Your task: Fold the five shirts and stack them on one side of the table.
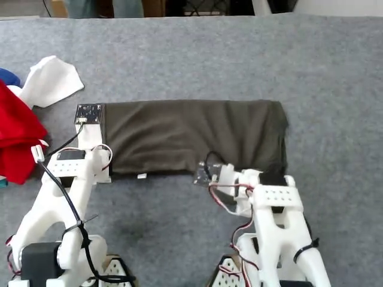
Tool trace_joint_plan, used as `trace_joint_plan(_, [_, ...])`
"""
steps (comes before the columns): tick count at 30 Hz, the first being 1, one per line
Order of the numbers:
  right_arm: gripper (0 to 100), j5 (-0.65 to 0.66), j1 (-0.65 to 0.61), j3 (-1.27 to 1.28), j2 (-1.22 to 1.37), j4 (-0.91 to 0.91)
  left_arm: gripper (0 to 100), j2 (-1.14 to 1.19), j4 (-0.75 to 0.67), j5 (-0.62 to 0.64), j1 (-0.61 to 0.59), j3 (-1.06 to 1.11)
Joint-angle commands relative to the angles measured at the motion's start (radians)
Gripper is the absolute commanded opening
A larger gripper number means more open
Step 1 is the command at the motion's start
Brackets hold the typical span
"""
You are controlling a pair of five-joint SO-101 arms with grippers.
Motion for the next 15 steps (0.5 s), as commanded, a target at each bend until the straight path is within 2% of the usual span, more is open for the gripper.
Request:
trace_joint_plan(1, [1.8, 0.009, 0.037, -0.085, -0.012, -0.003, 3, -0.021, -0.009, -0.002, -0.004, -0.001])
trace_joint_plan(9, [1.6, 0.009, 0.041, -0.217, -0.001, 0.071, 3, -0.021, -0.009, -0.002, -0.004, -0.001])
trace_joint_plan(15, [1.5, 0.005, 0.044, -0.414, 0.157, 0.115, 3, -0.021, -0.009, -0.002, -0.004, -0.001])
